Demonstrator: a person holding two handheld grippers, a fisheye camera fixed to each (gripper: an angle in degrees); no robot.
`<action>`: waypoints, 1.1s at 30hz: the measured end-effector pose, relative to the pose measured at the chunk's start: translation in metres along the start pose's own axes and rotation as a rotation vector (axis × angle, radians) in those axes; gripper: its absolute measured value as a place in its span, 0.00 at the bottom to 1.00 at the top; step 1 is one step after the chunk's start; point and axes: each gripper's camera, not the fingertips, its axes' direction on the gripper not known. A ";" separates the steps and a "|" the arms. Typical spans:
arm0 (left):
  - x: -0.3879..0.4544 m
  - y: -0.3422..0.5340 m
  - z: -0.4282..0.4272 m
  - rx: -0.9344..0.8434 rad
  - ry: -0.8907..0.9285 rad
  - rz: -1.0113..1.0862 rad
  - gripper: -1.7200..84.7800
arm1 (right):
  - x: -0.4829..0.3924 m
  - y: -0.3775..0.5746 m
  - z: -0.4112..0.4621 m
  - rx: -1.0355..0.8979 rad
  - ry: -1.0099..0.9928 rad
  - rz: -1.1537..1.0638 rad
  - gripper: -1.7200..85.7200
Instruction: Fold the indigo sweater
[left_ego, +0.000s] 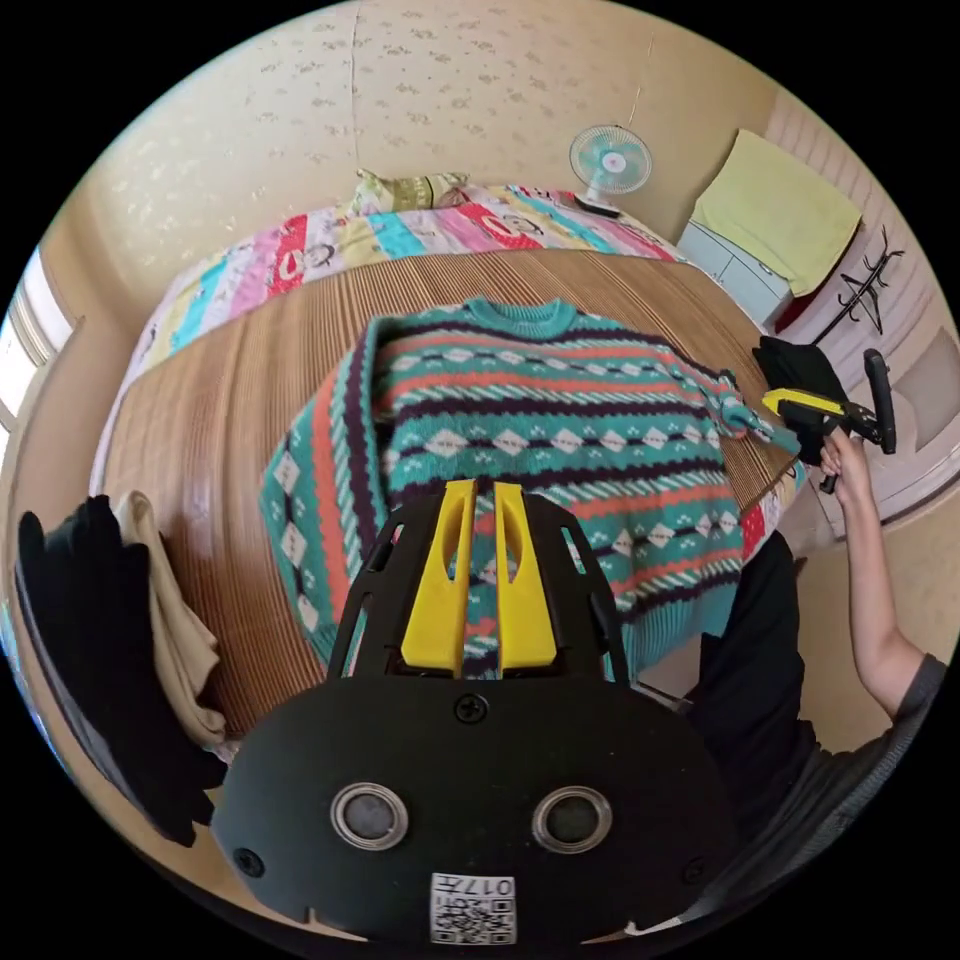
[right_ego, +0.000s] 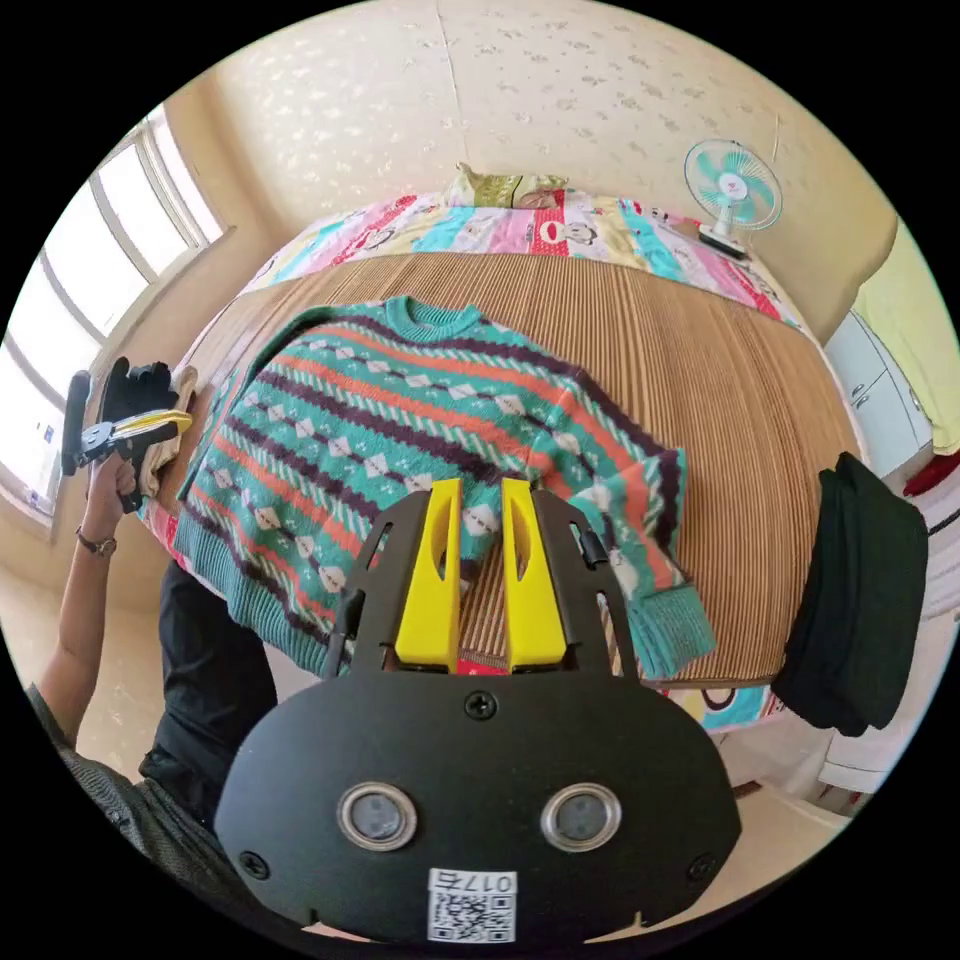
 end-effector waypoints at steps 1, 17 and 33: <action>0.001 0.007 0.006 -0.003 -0.008 -0.012 0.09 | -0.001 0.021 0.020 -0.011 -0.025 0.023 0.12; 0.052 0.113 0.047 -0.065 -0.086 0.016 0.02 | 0.055 0.097 0.052 -0.029 0.100 0.016 0.08; -0.070 0.172 0.038 -0.145 -0.227 0.030 0.20 | 0.136 0.162 0.050 0.276 -0.136 0.321 0.03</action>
